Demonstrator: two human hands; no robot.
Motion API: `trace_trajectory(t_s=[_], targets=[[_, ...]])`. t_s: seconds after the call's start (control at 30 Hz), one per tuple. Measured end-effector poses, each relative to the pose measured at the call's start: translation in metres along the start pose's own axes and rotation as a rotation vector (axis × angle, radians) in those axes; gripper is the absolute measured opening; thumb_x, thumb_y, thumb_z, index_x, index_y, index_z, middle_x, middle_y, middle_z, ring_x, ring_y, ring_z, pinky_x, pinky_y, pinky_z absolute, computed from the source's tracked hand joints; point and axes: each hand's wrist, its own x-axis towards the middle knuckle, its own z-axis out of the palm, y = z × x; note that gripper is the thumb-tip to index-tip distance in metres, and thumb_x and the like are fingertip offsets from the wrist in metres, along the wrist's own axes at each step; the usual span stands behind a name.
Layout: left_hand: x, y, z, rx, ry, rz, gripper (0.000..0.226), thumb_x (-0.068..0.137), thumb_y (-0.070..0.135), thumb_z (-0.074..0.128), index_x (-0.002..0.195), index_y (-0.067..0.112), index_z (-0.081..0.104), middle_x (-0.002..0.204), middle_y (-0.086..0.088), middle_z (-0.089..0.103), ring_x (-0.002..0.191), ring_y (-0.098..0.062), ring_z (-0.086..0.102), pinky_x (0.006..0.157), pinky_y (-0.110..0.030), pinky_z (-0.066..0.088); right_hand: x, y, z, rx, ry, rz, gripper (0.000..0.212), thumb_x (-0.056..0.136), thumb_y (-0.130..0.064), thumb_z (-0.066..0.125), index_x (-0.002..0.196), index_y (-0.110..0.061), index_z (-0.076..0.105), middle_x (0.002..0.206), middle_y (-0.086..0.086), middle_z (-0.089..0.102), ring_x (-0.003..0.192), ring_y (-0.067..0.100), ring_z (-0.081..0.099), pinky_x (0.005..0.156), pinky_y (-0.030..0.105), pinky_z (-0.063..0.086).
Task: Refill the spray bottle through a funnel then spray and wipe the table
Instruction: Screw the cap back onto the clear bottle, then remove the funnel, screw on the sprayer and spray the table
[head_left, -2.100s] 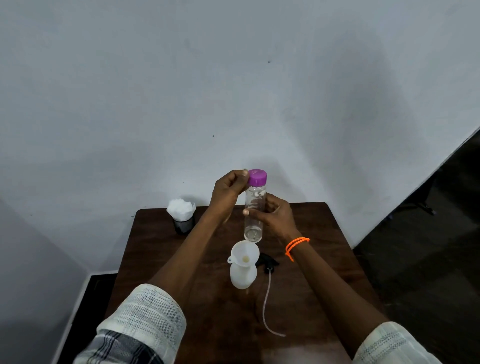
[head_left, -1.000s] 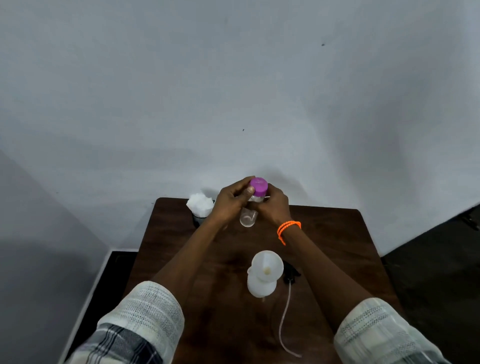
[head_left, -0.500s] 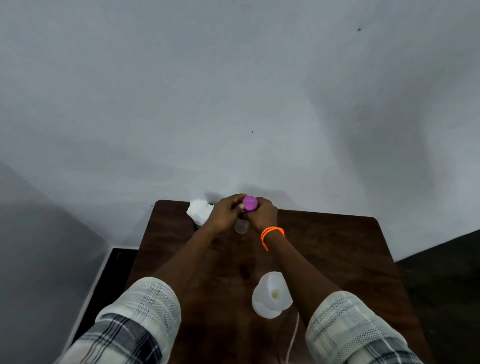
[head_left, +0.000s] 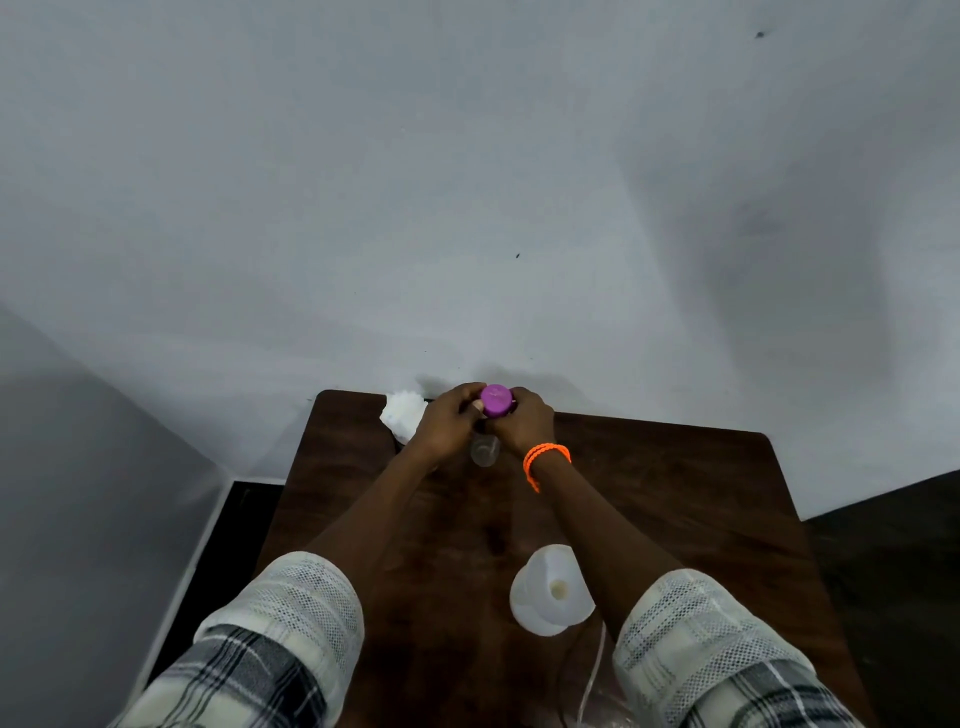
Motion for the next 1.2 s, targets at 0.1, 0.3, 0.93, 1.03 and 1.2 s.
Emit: trace_trajectory(t_s=[0.1, 0.3, 0.93, 1.03, 1.2], targets=[[-0.003, 0.001, -0.002, 0.016, 0.012, -0.021, 0.034, 0.101, 0.012, 0.055, 0.135, 0.014, 0.062, 0.130, -0.001, 0.067, 0.115, -0.013, 0.061, 0.097, -0.023, 0.046, -0.003, -0.001, -0.002, -0.006, -0.019, -0.003, 0.047, 0.073, -0.021, 0.089, 0.114, -0.009, 0.072, 0.110, 0.012, 0.074, 0.099, 0.027, 0.068, 0.077, 0.023, 0.045], [-0.014, 0.005, -0.003, 0.044, 0.104, -0.087, 0.036, 0.101, 0.014, 0.056, 0.136, 0.015, 0.061, 0.135, -0.003, 0.065, 0.124, -0.017, 0.060, 0.101, -0.022, 0.042, -0.015, 0.003, -0.016, -0.076, -0.045, -0.034, 0.061, 0.066, -0.017, 0.092, 0.121, -0.008, 0.068, 0.115, 0.011, 0.073, 0.105, 0.028, 0.068, 0.081, 0.024, 0.046], [-0.172, -0.005, 0.063, -0.208, -0.110, -0.322, 0.016, 0.100, 0.027, 0.062, 0.090, 0.018, 0.071, 0.081, -0.009, 0.071, 0.065, -0.014, 0.065, 0.057, -0.026, 0.055, -0.164, 0.100, -0.093, -0.006, 0.024, -0.028, 0.021, 0.085, -0.042, 0.079, 0.086, -0.022, 0.080, 0.082, -0.010, 0.077, 0.075, -0.003, 0.068, 0.063, 0.009, 0.049], [-0.191, -0.010, 0.068, -0.246, -0.209, -0.371, 0.017, 0.102, 0.021, 0.059, 0.102, 0.008, 0.070, 0.078, -0.012, 0.068, 0.059, -0.014, 0.061, 0.053, -0.023, 0.052, -0.187, 0.115, -0.091, 0.007, 0.068, -0.018, 0.022, 0.087, -0.045, 0.075, 0.086, -0.024, 0.080, 0.077, -0.010, 0.076, 0.068, 0.002, 0.070, 0.064, 0.028, 0.059], [-0.202, -0.008, 0.071, -0.298, -0.156, -0.346, 0.005, 0.098, 0.006, 0.064, 0.097, 0.007, 0.068, 0.076, -0.011, 0.070, 0.055, -0.011, 0.062, 0.054, -0.024, 0.053, -0.202, 0.124, -0.084, 0.099, 0.146, 0.014, 0.006, 0.088, -0.022, 0.074, 0.088, -0.021, 0.080, 0.079, -0.010, 0.075, 0.068, 0.010, 0.073, 0.067, 0.044, 0.063]])
